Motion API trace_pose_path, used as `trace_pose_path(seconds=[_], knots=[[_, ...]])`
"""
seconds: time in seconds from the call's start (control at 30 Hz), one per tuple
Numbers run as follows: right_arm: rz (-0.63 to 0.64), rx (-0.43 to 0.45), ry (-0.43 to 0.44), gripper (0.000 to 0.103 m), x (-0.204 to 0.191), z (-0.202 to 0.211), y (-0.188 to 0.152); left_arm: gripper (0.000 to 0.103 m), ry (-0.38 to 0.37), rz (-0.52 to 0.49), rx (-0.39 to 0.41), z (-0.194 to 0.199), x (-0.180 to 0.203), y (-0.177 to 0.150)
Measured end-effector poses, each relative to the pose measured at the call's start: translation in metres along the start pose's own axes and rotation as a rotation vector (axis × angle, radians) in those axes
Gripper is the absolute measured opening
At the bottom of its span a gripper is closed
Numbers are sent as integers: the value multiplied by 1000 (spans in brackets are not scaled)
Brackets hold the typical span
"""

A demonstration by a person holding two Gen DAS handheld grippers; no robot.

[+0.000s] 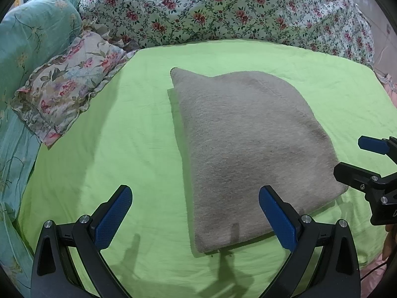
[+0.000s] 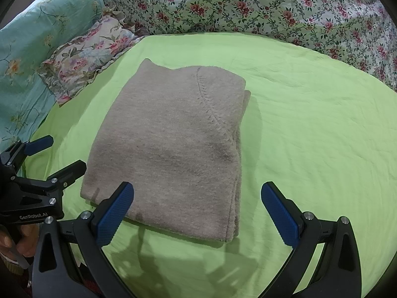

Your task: Fold small clothes

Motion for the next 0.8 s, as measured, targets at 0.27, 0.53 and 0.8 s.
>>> trace_pose_path(seconds=[0.27,0.53,0.8], knots=[[-2,4,-2,102,3,0,3,102,4,-5,0,-1,-1,4],[0,15,-2,102,5,2,8,102,4,11,26,-1,-7,10],[1,18,-1,102,7,3,9,102,10,3,33,0,-4,15]])
Point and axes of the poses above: each gripper's, at about its wrist camera, not at the fingertips, and z roughly against the way its jaws point, x to its right, y to its top, the point moved 3 cm from there along -z, roughly the way its jaws point, and after that the axes turned 5 degrees about -y, right-handed, at the moved point
